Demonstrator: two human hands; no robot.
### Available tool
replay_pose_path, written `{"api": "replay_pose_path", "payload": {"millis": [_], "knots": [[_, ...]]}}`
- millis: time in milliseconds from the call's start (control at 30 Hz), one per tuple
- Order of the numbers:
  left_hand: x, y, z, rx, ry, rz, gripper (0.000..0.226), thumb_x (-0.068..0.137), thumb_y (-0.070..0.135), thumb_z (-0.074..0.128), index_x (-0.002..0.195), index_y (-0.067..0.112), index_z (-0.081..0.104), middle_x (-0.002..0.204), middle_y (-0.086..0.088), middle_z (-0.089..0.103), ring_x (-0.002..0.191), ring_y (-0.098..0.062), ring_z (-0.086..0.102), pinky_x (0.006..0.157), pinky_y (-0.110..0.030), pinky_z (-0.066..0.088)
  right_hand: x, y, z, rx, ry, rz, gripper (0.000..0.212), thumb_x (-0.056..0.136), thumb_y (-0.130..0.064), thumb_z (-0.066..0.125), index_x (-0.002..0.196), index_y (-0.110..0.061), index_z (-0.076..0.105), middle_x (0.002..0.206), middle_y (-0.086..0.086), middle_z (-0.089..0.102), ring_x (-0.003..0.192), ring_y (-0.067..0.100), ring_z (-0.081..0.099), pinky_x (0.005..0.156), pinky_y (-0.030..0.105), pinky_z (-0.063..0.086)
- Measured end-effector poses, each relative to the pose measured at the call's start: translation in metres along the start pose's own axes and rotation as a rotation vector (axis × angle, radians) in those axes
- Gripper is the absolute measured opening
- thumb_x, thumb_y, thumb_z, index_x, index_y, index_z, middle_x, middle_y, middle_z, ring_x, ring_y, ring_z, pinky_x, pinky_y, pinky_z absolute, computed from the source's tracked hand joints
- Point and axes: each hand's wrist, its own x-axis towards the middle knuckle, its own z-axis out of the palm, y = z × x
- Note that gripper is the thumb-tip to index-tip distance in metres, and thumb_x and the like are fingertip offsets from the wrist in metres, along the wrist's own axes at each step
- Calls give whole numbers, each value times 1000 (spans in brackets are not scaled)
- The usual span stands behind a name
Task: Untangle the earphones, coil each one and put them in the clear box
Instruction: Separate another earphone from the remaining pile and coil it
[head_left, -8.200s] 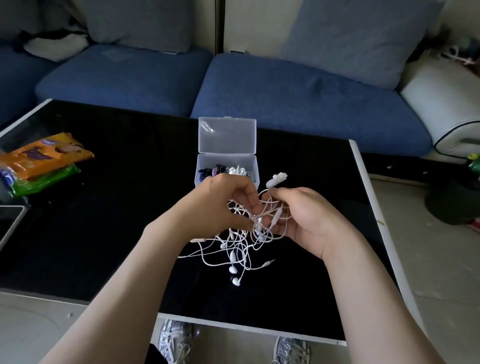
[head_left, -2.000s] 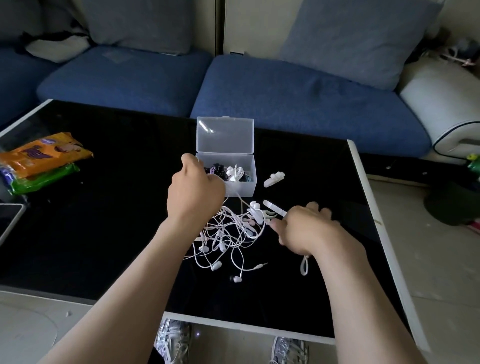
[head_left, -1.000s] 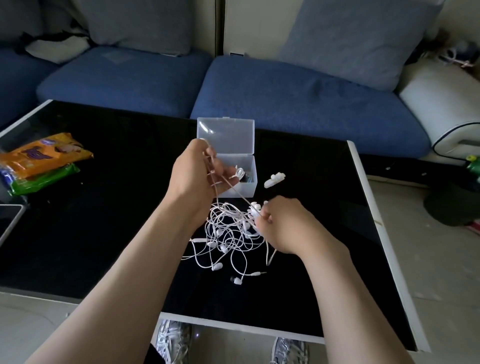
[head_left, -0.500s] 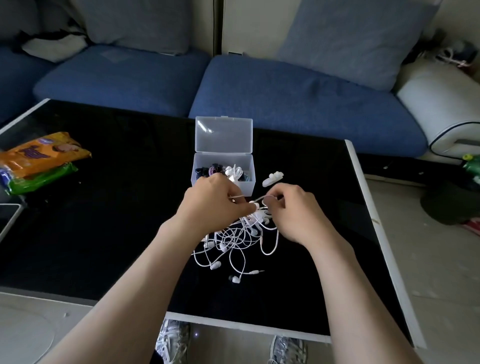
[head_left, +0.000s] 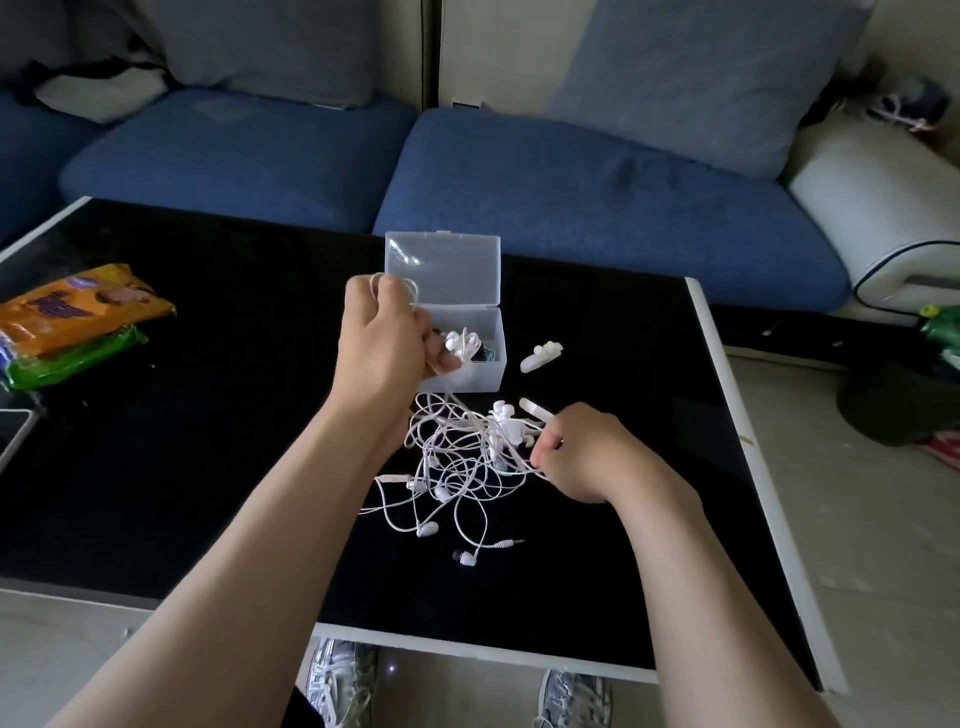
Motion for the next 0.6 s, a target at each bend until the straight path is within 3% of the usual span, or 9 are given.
{"api": "replay_pose_path", "payload": {"millis": [100,233,300,367,433,467,533,567,600], "knots": [[1,-6,-1,172,-17,31,10,108,24,43,103,19,50,77,4,50,60,-10,47,56,-32,51,1,-2,-2,33,72,20,23,97,-19,53,108,-24,73,123,9,66,109,34,64,108,51,51],[-2,0,1,43,-77,-13,8,108,18,45,102,16,50,78,-2,56,61,-12,50,64,-36,53,-13,-11,-7,-2,139,-81,29,97,-25,64,119,-44,71,140,5,46,134,36,42,112,41,36],[-3,3,2,-48,-112,-52,9,109,20,46,101,16,50,79,-2,59,63,-15,51,67,-37,55,-21,-18,-7,-15,158,-162,35,90,-37,75,122,-47,67,137,1,39,132,33,35,107,38,30],[-4,6,3,-142,-157,-108,11,110,21,48,101,16,51,80,-3,62,64,-16,52,69,-38,55,-25,-22,-6,-58,173,-231,54,73,-57,85,122,-50,64,134,-3,33,131,28,30,107,39,26],[-6,9,3,-212,-196,-151,12,111,21,49,102,14,54,80,-4,63,64,-18,53,68,-39,55,-27,-27,-4,-77,194,-294,68,63,-74,85,123,-52,63,140,-5,28,137,26,21,117,43,19],[-7,10,3,-242,-216,-167,13,111,21,48,102,14,54,81,-5,63,64,-18,54,67,-39,56,-28,-29,-3,-35,212,-335,64,64,-78,82,121,-53,64,144,-6,28,142,24,17,121,45,15],[-9,12,3,-294,-254,-187,15,112,22,47,103,12,54,82,-7,63,65,-19,56,68,-40,57,-26,-34,-4,104,241,-459,38,79,-76,73,108,-52,71,142,-11,41,141,18,30,121,46,24],[-9,13,4,-307,-264,-187,16,112,22,46,104,11,54,82,-8,64,66,-19,58,70,-42,58,-25,-36,-5,188,244,-526,27,89,-70,67,99,-46,74,128,-12,57,128,16,49,113,45,38],[-10,14,5,-300,-266,-175,16,112,22,46,106,10,53,82,-9,65,66,-21,62,72,-43,57,-24,-38,-7,282,235,-569,31,99,-61,61,90,-36,77,106,-10,69,105,14,63,98,42,51]]}}
